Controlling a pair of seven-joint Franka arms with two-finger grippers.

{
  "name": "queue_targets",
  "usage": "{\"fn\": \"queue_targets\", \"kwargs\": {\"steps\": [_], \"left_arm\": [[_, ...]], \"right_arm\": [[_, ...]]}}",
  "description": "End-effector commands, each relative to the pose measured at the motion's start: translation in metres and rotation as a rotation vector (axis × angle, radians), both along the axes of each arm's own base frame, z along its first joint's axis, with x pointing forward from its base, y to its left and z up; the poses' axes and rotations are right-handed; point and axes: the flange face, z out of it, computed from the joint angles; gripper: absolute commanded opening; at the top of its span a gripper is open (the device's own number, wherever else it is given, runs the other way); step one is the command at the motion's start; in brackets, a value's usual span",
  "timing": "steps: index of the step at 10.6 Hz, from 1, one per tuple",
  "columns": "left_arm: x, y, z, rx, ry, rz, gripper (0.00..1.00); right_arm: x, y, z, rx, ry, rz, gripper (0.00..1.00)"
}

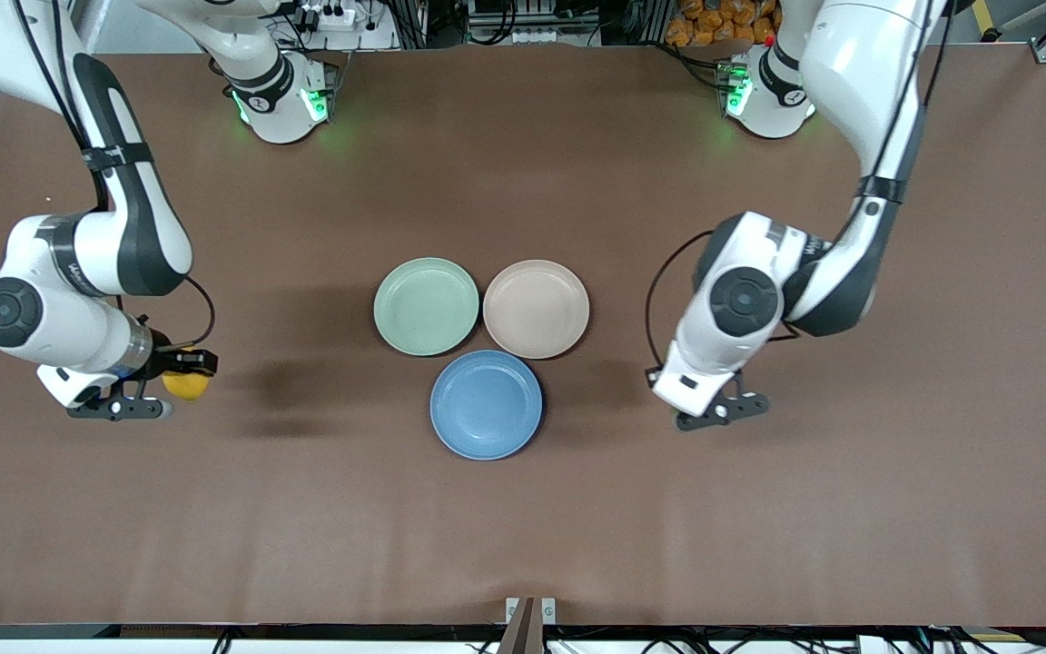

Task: Pick lemon and lettuce from blue and beige plates
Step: 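Carry the lemon off the blue plate while the left gripper carries the lettuce, then lower the lemon onto the table while the left gripper releases the lettuce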

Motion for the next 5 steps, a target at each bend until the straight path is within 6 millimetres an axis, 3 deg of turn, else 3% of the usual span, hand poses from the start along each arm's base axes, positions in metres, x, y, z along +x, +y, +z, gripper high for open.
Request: {"fn": "queue_targets", "kwargs": {"steps": [1, 5], "left_arm": [[0.012, 0.040, 0.023, 0.014, -0.017, -0.040, 0.00], [0.031, 0.105, 0.029, 0.013, -0.017, -0.099, 0.00]], "right_arm": [[-0.039, -0.020, -0.021, 0.022, -0.028, 0.007, 0.28], [-0.064, -0.036, -0.080, 0.027, -0.094, -0.009, 0.27]]}}
